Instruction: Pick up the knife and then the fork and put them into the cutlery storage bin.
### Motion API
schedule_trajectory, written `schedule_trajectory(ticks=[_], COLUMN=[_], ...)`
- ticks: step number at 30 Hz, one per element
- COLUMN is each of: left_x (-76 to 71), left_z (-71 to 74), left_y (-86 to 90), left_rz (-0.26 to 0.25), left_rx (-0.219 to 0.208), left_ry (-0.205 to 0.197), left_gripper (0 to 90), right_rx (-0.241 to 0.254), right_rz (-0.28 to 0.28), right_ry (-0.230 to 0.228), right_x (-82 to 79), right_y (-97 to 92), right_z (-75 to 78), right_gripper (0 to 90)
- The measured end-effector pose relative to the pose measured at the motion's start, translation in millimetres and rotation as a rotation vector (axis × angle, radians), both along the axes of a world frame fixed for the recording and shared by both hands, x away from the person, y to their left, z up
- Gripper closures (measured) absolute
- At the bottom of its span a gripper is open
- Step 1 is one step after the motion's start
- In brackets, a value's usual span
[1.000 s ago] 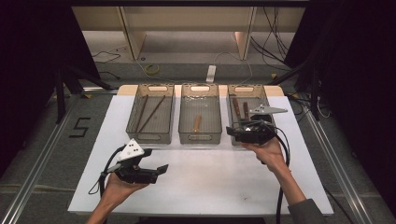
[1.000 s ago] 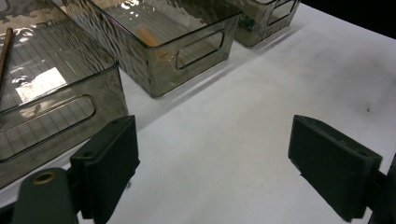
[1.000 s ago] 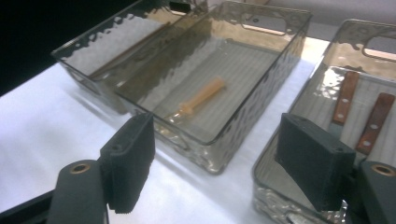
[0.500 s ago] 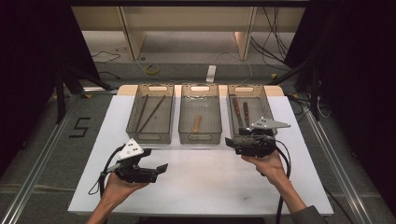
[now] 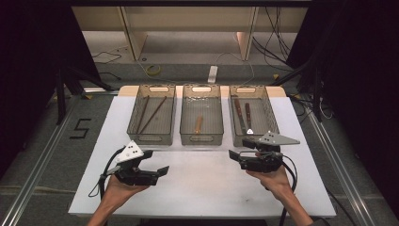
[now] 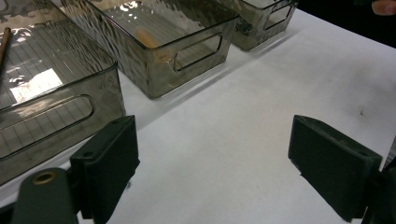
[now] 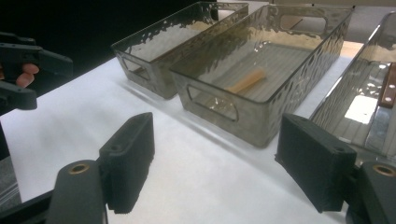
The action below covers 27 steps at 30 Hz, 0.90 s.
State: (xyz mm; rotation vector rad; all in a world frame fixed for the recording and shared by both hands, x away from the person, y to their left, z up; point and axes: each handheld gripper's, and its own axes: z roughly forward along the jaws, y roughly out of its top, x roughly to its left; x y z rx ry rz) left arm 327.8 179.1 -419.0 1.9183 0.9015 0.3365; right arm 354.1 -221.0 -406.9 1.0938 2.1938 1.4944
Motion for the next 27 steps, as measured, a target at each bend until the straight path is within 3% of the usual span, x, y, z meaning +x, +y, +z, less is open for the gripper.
schedule_trajectory(ticks=[6, 9, 13, 18, 27], left_x=[-1.2, -0.8, -0.5, -0.7, -1.5], left_z=[1.4, 1.1, 0.9, 0.7, 0.6], left_y=[1.7, 2.3, 2.3, 2.7, 4.6], left_rz=[-0.004, -0.004, -0.006, -0.009, -0.008], left_rx=[-0.025, -0.034, -0.039, -0.042, -0.060], left_ry=[-0.002, 0.005, 0.008, 0.013, 0.022], left_gripper=[15.4, 15.4, 15.4, 15.3, 15.2], right_rx=[-0.005, 0.027, 0.009, 0.020, 0.007], right_rz=[0.007, 0.011, 0.008, -0.003, -0.006], right_ry=[-0.028, -0.010, -0.026, -0.046, -0.035], right_x=[-16.4, -21.1, -26.8, -32.8, -41.3], right_y=[-2.8, -6.5, -8.2, -11.6, -13.5], right_z=[-9.3, -14.4, -19.3, -20.9, -24.3], right_gripper=[26.5, 26.0, 25.1, 24.0, 20.5])
